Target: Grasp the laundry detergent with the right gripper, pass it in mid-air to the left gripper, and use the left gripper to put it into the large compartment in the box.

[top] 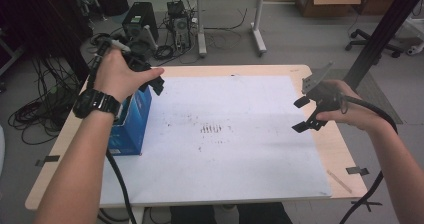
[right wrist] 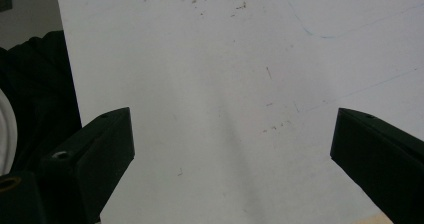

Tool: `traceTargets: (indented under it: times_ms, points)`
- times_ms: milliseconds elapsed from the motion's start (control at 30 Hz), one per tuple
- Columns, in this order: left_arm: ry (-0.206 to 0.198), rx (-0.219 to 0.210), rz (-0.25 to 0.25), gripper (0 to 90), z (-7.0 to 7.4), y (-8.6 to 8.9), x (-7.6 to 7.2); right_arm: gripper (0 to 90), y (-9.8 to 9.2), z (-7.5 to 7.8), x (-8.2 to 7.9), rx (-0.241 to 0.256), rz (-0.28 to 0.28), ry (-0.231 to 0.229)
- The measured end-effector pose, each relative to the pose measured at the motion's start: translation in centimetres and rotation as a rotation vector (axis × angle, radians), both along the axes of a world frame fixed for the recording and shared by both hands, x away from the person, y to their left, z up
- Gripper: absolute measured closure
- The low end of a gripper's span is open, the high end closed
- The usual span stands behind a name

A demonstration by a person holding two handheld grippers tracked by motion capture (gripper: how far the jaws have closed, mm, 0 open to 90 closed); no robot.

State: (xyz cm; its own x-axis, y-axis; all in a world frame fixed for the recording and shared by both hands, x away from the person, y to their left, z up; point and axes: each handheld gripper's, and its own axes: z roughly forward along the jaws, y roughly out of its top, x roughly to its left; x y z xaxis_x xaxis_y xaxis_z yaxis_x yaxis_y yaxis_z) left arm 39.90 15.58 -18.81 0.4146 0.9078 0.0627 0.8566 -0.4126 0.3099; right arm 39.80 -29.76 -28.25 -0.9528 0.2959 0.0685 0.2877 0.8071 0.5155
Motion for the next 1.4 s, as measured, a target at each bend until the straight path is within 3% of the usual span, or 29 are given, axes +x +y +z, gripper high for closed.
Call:
traceTargets:
  times_ms: [400,633,1067,1400]
  points:
    - [0.033,-0.011,-0.176,12.6,-2.0,-5.5,0.4,3.9,-0.5,-0.3,-0.1,0.000,-0.004,0.009]
    - [0.057,-0.025,-0.238,9.4,-3.2,-7.6,0.6,4.0,-0.7,-0.5,0.0,-0.002,-0.004,0.019]
    - [0.071,-0.038,-0.329,4.6,-4.1,-9.5,0.6,4.0,-0.9,-0.7,0.3,-0.003,-0.011,0.023]
    - [0.065,-0.045,-0.348,4.6,-4.4,-10.0,0.6,4.0,-0.8,-1.0,0.3,-0.006,-0.012,0.028]
